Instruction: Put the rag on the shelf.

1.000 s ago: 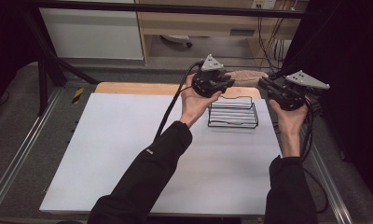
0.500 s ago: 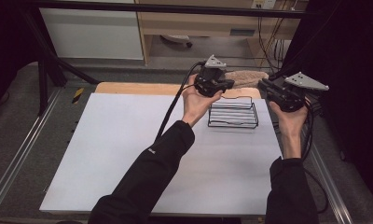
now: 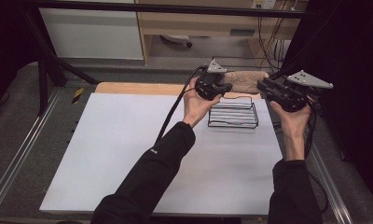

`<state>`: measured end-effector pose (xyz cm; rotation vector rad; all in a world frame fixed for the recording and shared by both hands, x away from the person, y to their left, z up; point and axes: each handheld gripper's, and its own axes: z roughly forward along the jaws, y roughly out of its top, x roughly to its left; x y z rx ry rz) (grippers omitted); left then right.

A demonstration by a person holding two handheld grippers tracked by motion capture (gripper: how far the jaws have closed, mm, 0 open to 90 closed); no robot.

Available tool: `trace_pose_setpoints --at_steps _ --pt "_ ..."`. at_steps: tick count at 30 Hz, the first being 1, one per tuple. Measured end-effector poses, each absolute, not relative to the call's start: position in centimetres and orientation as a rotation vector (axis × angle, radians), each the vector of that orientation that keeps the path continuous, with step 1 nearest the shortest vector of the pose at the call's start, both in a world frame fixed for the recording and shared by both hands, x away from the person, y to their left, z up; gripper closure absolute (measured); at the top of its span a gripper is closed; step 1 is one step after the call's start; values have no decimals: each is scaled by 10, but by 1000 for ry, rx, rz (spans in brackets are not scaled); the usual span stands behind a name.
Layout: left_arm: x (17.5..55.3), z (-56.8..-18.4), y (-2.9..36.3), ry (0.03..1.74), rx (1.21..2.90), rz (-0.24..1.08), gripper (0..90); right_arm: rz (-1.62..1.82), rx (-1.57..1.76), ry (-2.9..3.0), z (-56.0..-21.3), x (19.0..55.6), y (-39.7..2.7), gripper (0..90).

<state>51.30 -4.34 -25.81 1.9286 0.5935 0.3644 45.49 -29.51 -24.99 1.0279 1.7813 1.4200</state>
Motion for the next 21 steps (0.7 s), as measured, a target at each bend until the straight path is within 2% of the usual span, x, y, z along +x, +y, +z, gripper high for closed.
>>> trace_pose_setpoints --at_steps 5,10,16,21 --pt "515 -264 -44 595 1935 371 897 1377 1116 1809 -267 460 -295 883" --pt "519 -268 -44 602 1933 367 891 1350 1170 1787 -283 466 -300 889" --pt "516 -268 -41 600 1929 354 841 1367 1137 1786 -281 463 -300 829" --pt "508 -263 -31 593 1932 340 722 1404 1110 1800 -273 454 -296 671"
